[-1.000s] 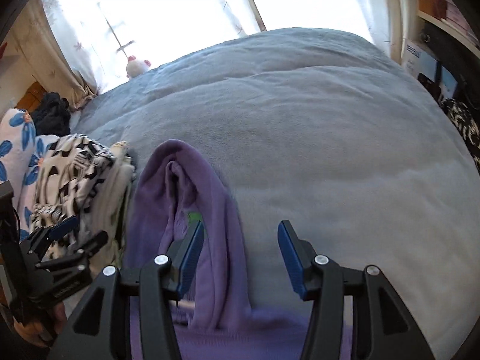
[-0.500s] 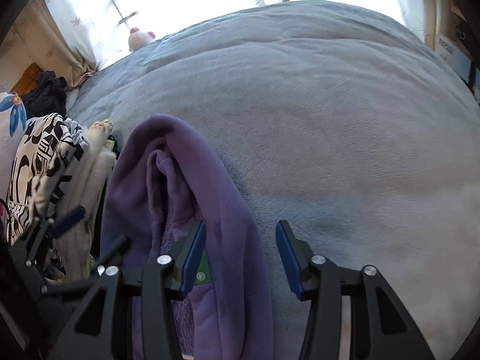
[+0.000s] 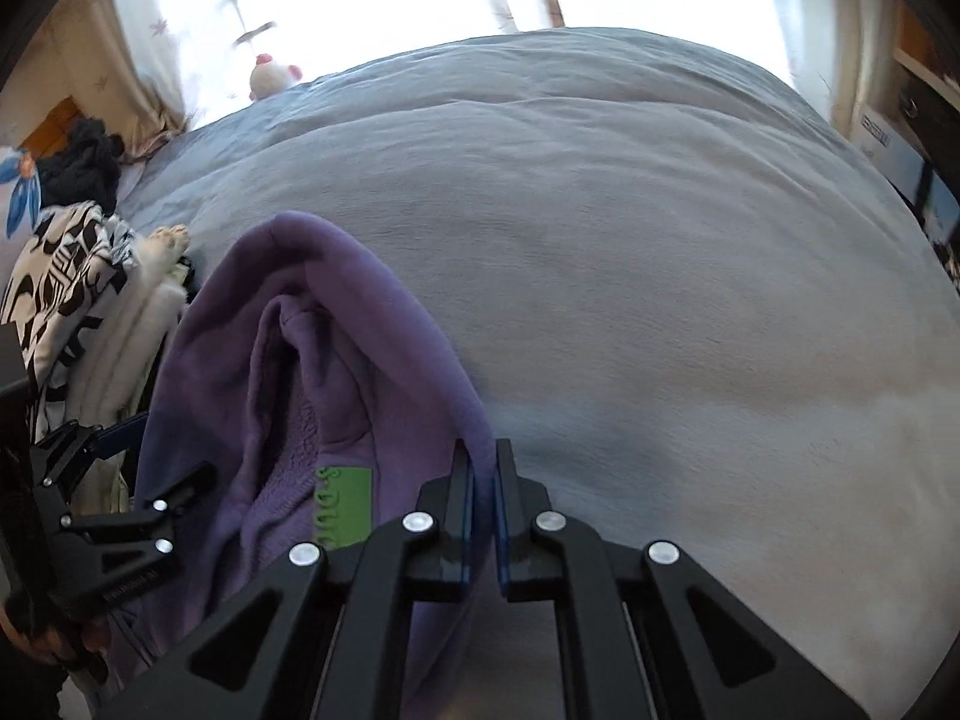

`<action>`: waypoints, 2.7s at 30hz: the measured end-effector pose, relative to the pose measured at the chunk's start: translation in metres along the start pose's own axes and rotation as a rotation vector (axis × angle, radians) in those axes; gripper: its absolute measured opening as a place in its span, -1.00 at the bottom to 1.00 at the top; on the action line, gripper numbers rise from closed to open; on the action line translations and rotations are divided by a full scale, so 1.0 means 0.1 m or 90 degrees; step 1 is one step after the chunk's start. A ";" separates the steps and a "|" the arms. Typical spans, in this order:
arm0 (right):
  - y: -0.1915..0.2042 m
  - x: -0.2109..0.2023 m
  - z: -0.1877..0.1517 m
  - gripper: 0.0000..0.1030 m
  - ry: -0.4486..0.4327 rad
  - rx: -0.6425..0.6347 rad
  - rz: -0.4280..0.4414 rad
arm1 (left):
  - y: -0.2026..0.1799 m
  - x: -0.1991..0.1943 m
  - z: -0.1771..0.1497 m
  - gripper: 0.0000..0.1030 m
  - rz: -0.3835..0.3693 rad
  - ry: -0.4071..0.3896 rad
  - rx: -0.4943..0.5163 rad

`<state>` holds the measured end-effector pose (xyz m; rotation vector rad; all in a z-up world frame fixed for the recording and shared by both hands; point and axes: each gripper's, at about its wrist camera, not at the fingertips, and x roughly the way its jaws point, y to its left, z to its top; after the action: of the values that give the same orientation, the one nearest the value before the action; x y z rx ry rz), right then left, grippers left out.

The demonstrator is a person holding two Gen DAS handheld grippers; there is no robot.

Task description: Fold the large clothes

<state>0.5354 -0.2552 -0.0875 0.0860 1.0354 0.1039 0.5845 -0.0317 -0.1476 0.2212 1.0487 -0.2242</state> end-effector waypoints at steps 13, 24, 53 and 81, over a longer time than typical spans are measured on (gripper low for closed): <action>-0.23 0.13 -0.20 -0.91 -0.007 0.044 0.013 | 0.10 0.11 0.33 -0.33 -0.036 0.002 -0.048; -0.17 -0.52 -0.31 -0.91 -0.080 0.059 0.035 | -0.17 -0.73 0.06 -0.95 0.057 -0.105 -0.013; 0.21 -2.16 -3.76 -0.81 -0.035 0.050 0.039 | 0.23 -2.57 -3.89 -0.72 -0.157 -0.001 -0.154; 1.05 -1.79 -3.37 -0.58 -0.024 -0.027 0.046 | -0.39 -2.21 -3.34 -0.05 -0.256 0.034 -0.184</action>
<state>0.1500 -0.1659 -0.0925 0.0868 0.9924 0.1895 0.1900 0.0441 -0.1178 -0.2504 1.1586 -0.4259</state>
